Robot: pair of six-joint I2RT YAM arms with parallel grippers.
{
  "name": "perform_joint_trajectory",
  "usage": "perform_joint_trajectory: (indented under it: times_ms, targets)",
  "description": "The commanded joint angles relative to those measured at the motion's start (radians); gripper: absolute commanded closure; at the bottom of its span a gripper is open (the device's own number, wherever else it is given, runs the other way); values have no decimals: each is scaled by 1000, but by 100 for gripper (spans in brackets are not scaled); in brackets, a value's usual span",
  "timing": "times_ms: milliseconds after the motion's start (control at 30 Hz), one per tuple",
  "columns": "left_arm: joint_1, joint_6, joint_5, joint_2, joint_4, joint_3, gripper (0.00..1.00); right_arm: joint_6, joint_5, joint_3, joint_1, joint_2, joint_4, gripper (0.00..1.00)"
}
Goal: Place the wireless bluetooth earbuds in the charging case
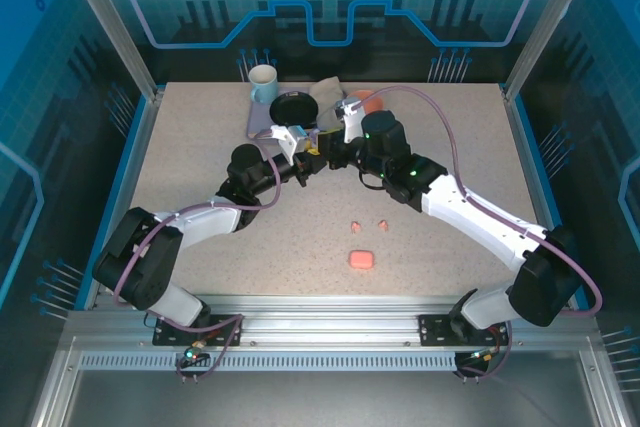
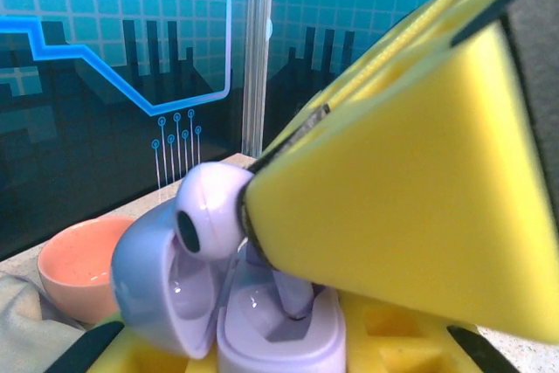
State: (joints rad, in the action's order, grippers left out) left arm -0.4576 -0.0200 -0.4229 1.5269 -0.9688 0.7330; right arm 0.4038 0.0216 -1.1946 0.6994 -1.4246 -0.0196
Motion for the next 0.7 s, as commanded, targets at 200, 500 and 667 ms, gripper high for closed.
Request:
perform_joint_trajectory:
  times_ms: [200, 500, 667]
  targets:
    - [-15, 26, -6, 3, -96, 66, 100, -7, -23, 17, 1, 1, -55, 76]
    - [-14, 15, -5, 19, -113, 58, 100, -1, -15, -27, -9, 0, -62, 65]
    - [-14, 12, -4, 18, -123, 50, 100, 0, 0, -49, -21, 1, -65, 62]
